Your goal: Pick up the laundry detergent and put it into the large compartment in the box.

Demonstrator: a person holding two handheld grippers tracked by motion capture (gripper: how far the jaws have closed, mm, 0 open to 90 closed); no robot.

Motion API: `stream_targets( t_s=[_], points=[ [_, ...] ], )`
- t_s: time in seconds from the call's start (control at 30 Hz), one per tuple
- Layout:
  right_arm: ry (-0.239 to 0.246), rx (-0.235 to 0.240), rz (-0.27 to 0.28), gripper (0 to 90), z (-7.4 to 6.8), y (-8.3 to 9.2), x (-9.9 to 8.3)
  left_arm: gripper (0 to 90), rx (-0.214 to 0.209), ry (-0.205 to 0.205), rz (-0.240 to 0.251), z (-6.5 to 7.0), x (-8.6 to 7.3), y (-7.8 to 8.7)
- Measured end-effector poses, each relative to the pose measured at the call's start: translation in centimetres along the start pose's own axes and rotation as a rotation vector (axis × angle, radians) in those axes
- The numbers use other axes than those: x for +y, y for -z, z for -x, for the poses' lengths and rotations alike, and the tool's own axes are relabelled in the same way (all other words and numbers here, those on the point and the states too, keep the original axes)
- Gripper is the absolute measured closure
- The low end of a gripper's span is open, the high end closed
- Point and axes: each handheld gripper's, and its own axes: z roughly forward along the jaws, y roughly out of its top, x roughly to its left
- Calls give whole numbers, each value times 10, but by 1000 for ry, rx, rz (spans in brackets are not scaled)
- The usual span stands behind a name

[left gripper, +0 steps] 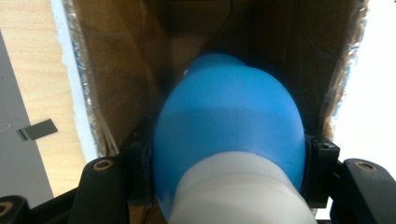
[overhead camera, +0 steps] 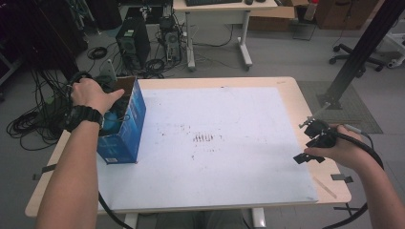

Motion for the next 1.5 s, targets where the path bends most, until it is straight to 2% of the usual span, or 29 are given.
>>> stream_targets(
  t_s=[0.5, 1.23, 1.5],
  points=[
    [-1, 1, -5, 212, 0, 0, -1, 374, 7, -7, -16, 0, 2, -15],
    [-6, 2, -8, 211, 2, -1, -6, 370, 11, -10, -5, 1, 2, -17],
    [-4, 3, -8, 211, 2, -2, -6, 352, 9, -14, -15, -2, 1, -17]
  ],
)
